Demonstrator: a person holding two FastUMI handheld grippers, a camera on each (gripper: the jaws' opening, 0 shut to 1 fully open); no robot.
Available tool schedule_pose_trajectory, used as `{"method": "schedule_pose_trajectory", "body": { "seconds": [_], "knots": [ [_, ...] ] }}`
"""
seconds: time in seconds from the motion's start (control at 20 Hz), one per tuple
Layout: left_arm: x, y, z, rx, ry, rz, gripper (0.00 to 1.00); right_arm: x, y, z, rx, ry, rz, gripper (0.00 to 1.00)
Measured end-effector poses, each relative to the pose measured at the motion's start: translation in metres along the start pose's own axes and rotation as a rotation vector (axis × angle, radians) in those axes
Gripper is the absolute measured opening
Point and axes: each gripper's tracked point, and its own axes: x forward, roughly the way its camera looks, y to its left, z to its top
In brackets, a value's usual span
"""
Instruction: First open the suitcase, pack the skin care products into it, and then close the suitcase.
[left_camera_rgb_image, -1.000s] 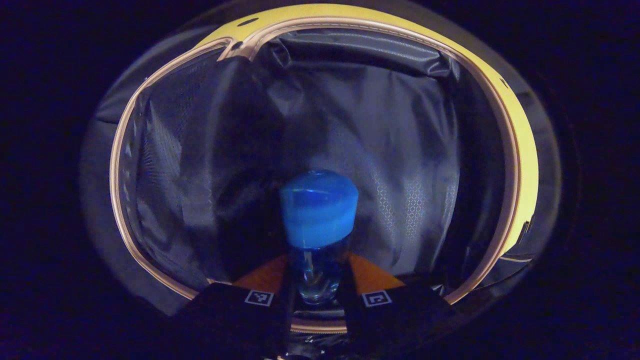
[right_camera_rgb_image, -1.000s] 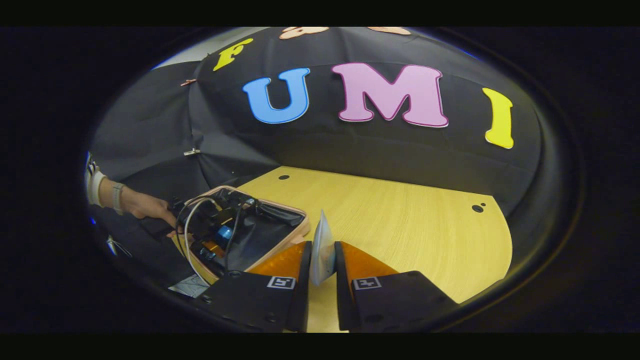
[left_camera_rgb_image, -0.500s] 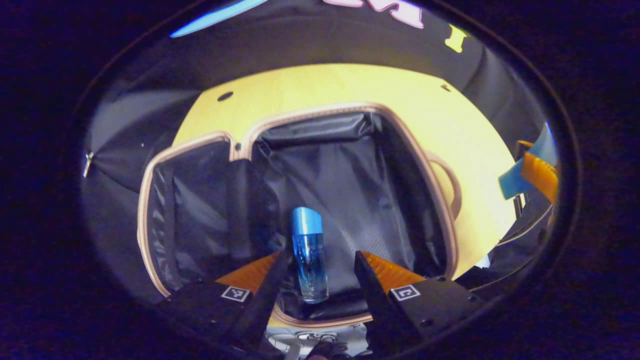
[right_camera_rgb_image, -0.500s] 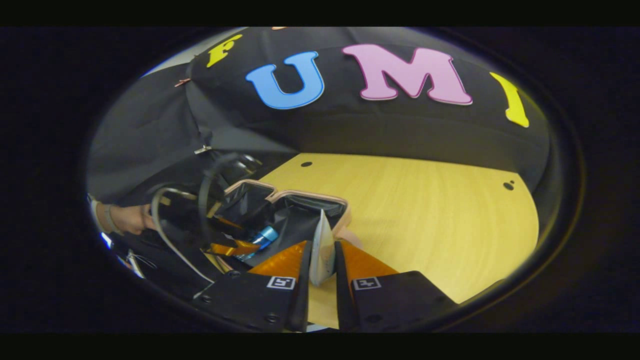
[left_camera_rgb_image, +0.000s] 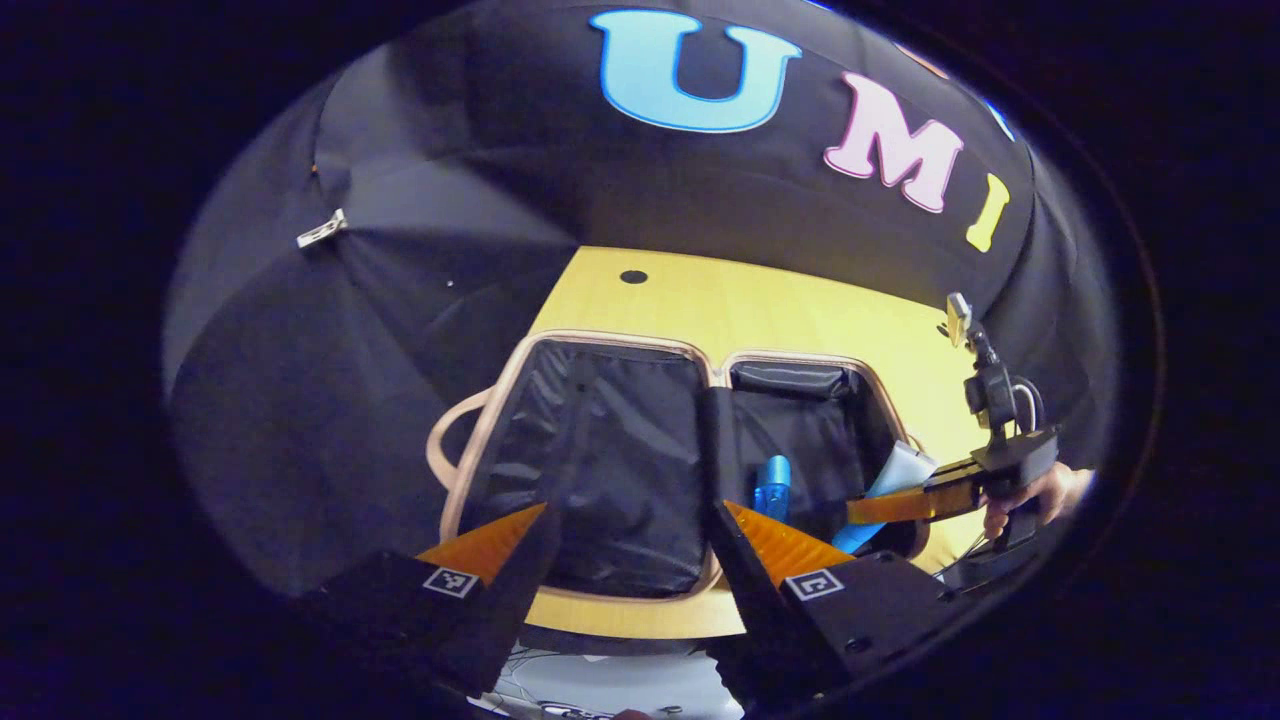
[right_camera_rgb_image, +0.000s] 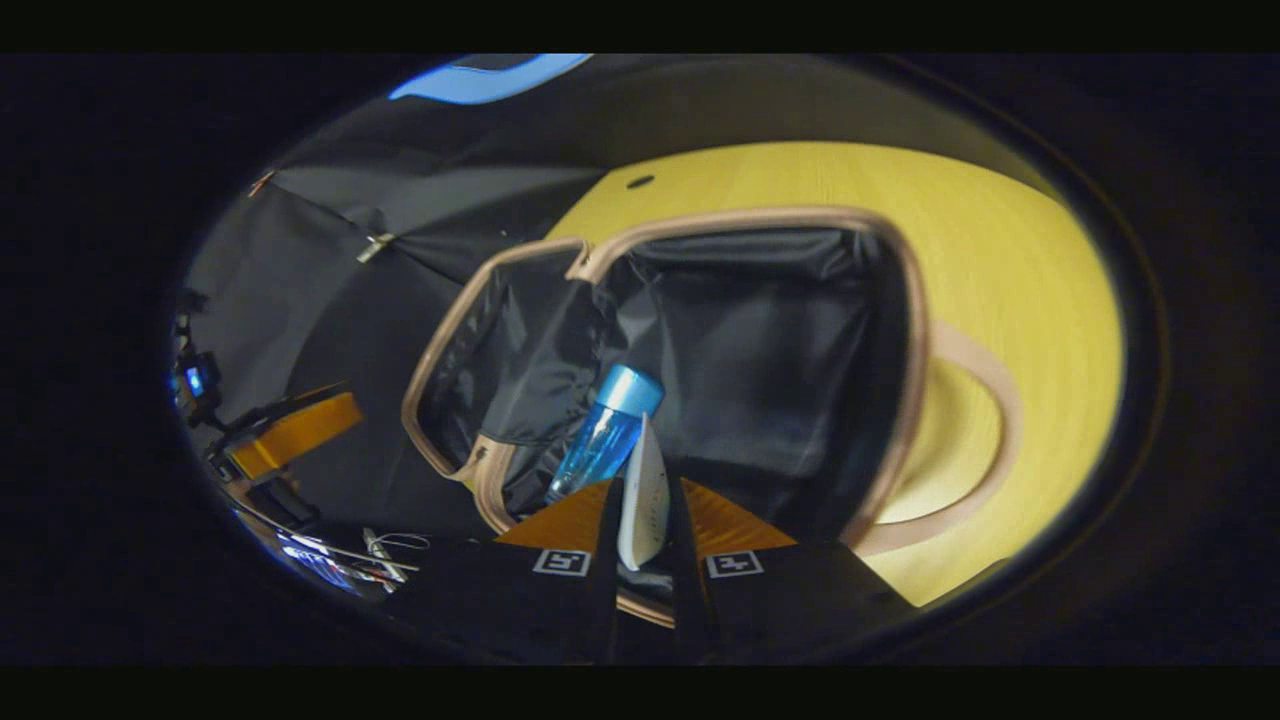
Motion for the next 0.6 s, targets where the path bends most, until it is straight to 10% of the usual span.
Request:
{"method": "schedule_pose_trajectory", "body": {
  "seconds": [0.45,0.6],
  "knots": [
    [-0.002,0.084,-0.010,-0.223,0.072,0.140,0.95,0.008,-0.014,0.003,0.091,0.012,-0.095,0.30],
    [0.016,0.102,-0.005,-0.223,0.089,0.165,0.95,-0.001,0.010,0.014,0.104,-0.029,-0.054,0.67]
  ]
}}
